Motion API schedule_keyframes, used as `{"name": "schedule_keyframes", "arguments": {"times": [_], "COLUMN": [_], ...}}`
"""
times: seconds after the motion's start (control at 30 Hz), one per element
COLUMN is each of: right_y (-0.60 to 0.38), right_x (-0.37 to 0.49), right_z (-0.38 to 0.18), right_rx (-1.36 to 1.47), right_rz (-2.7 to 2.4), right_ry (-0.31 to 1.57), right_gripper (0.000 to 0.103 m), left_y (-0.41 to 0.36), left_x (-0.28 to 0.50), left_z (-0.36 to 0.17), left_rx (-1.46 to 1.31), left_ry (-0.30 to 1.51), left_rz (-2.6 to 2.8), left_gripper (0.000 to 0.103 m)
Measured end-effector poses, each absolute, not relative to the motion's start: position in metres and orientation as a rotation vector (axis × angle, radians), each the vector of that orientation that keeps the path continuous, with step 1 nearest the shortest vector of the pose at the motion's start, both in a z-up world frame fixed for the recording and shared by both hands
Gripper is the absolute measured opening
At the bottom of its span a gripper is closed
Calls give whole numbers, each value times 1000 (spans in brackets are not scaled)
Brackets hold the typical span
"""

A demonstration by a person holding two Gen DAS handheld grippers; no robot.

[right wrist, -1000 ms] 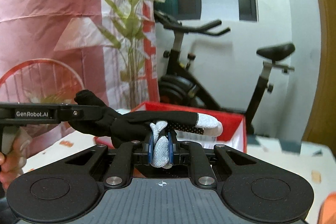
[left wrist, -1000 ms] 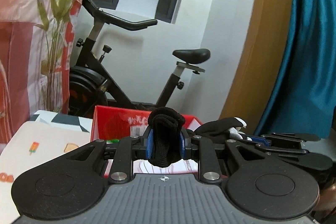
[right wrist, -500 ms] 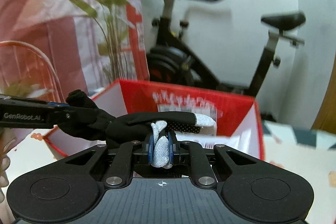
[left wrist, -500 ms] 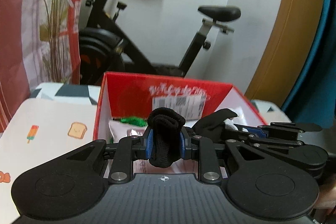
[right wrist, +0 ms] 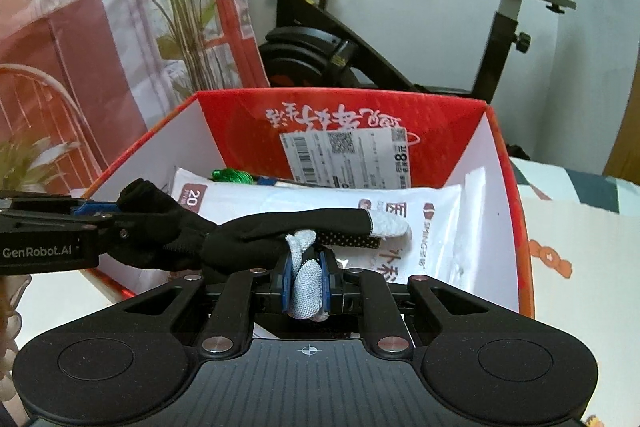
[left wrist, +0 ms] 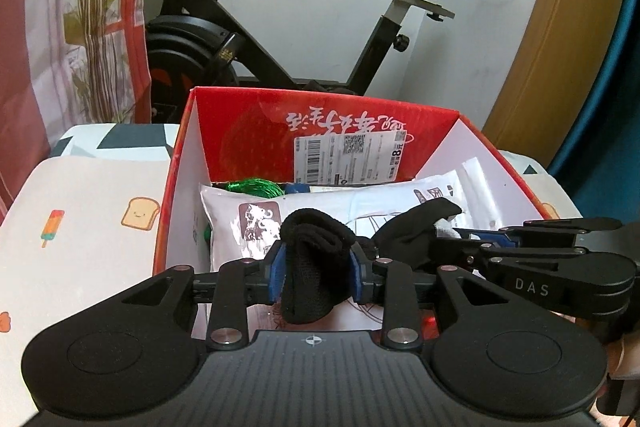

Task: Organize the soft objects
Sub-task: 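Lower the glove into the box and open both grippers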

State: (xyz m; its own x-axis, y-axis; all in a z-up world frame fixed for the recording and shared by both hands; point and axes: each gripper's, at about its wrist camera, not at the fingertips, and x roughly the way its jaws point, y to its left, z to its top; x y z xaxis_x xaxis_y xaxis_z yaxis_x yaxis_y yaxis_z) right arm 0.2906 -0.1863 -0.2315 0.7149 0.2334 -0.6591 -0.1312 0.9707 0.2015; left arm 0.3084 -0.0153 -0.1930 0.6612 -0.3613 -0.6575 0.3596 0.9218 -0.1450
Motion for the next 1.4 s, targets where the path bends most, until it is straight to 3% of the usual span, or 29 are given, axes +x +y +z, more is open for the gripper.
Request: {"name": "schedule_keyframes", "arguments": {"times": [0.27,0.53,0.63,0.7,0.77,0.9,1.0,1.4], "right_y": [-187,-191,-191,-189,-189,-187,-186,-191], "right_x": [290,282,277,271,266,254,243,199], "right_z": [-231,-219,-212,-207,-202,-193,-187,-176], "right_rx": [137,104,95,80,66,52,45,102], "right_rz": [172,121,111,98,98,94,76,45], "right_ry": [778,763,744,729,717,689,656,619], "right_gripper": [18,31,50,65,71,94,102,103], "left_y": [-17,-17,-18,-19,-19,-19,-19,-1], "left_x": [304,295,291,285,279,267,259,230], "left_z": [-187,-174,-172,-170,-167,-161,-157,-159], "left_rx": [48,60,65,72,80,79,82,54], "left_ry": [720,675,666,656,640,615,608,595], "left_rz": [-370,-347,-341,-333,-331,-327,-320,-298], "left_gripper": [39,53,59,71,78,93,98,103]}}
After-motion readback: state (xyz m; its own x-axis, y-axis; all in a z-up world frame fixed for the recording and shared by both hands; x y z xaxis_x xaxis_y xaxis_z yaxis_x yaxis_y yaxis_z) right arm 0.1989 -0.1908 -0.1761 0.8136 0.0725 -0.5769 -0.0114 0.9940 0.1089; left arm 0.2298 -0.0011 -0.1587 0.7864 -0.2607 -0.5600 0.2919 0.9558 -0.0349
